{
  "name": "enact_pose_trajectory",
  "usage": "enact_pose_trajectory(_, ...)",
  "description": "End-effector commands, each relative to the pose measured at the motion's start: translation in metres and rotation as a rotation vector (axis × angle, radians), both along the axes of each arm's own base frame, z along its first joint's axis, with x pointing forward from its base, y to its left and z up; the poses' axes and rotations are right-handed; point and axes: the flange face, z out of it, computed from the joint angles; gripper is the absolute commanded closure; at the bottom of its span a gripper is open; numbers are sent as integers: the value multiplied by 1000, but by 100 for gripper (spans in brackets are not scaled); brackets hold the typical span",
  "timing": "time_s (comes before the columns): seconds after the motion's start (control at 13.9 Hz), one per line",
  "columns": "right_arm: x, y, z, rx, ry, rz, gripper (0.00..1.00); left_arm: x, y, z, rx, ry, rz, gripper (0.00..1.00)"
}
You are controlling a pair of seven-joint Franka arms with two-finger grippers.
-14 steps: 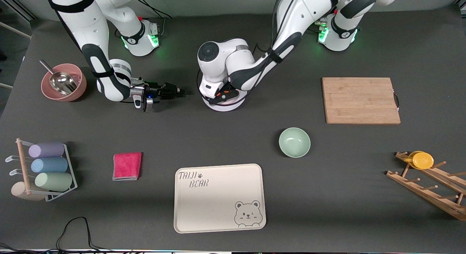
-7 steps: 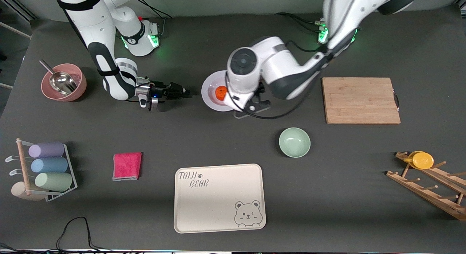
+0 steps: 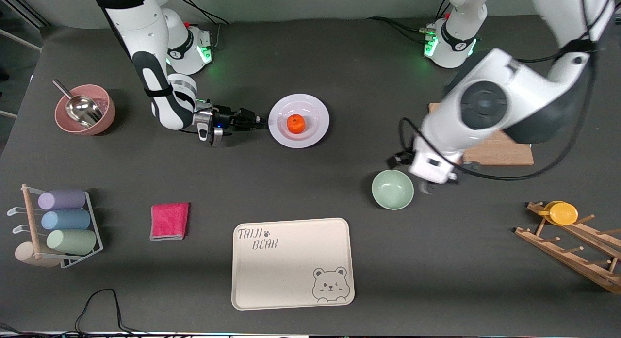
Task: Place orange and plate with both arms
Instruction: 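Release the orange onto the plate and raise the left gripper, then withdraw the left gripper while the right gripper grips the plate rim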
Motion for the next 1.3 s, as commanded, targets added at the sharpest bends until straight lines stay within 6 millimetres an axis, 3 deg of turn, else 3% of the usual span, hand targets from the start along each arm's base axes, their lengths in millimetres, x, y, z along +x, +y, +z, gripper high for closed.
enact_pose_trajectory(0.0,2,14,-6,1,-33,-17,61,0,73,27,64,-7,-23,0)
enact_pose_trajectory(0.14,3,18,-7,1,-35,-15,60,4,139,34,78,34,-97,0)
enact_pose_trajectory(0.22,2,19,-7,0,-35,-14,60,2,158,37,88,56,-158,0)
enact_pose_trajectory(0.29,2,20,-8,0,-35,-12,61,3,190,35,107,80,-187,0)
enact_pose_trajectory(0.43,2,20,-8,1,-34,-12,61,-3,228,49,67,83,-238,0)
enact_pose_trajectory(0.65,7,23,-7,4,-43,-11,63,-34,276,77,25,44,-285,0)
enact_pose_trajectory(0.79,6,24,-8,4,-44,-5,66,-60,295,87,34,8,-319,0)
enact_pose_trajectory(1.22,8,25,-9,3,-98,17,94,-129,289,92,14,-127,-438,0)
